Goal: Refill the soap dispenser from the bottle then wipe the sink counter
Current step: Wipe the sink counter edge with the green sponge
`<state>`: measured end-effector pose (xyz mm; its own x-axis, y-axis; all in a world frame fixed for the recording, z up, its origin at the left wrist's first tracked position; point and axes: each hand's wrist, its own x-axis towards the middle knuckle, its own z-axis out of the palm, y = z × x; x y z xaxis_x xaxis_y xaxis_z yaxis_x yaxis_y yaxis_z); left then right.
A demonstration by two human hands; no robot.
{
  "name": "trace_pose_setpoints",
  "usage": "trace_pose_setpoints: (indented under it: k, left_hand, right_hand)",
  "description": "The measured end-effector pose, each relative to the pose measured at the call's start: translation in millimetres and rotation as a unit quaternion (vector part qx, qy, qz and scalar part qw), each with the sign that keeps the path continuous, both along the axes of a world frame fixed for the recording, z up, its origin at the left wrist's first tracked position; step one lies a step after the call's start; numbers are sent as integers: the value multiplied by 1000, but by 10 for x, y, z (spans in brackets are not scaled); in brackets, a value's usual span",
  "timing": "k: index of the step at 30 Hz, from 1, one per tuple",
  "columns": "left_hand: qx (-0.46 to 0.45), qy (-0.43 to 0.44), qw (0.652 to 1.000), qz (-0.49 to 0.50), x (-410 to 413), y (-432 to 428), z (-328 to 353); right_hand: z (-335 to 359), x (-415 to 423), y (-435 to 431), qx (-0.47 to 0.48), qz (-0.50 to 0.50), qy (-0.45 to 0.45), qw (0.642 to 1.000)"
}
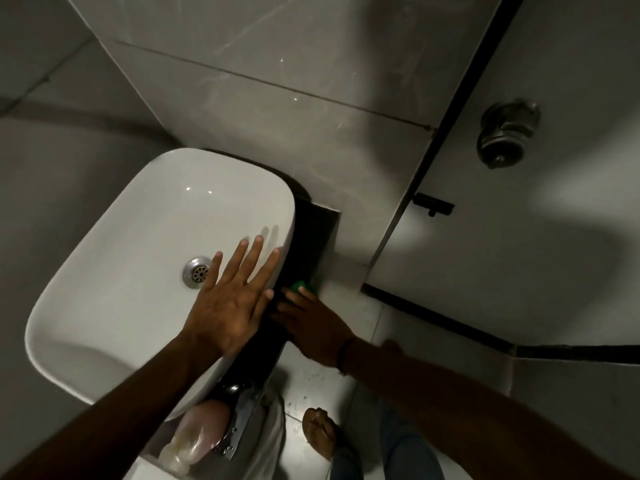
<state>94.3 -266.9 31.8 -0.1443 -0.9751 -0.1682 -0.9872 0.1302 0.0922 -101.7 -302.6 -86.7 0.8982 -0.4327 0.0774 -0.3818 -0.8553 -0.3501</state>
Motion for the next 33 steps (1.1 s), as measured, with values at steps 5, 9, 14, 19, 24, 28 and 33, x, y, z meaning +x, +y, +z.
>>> trace_pose_setpoints:
  k: [5,9,14,19,24,28,33]
  left_hand:
    - [-3,-6,1000,-9,52,112,-1]
    - [-3,-13,1000,-2,44,162,7]
    - [0,-23,1000,0,74,230,13]
    - [2,3,1000,14,59,284,-7]
    - [3,6,1000,13,81,269,2]
    - [7,19,1000,17,78,253,1]
    - [17,50,998,19,51,193,4]
  right_hand:
    - [35,-154,-107,-46,-15,15,999]
    - [0,208,302,-6,-65,18,998]
    - [-119,-39,569,-77,129,45,988]
    - [14,167,454,-27,-17,33,999]
    - [-160,97,841,-59,158,35,985]
    - [-99,-274,254,-114,150,52,981]
    - [4,87,-117,-53,-4,17,998]
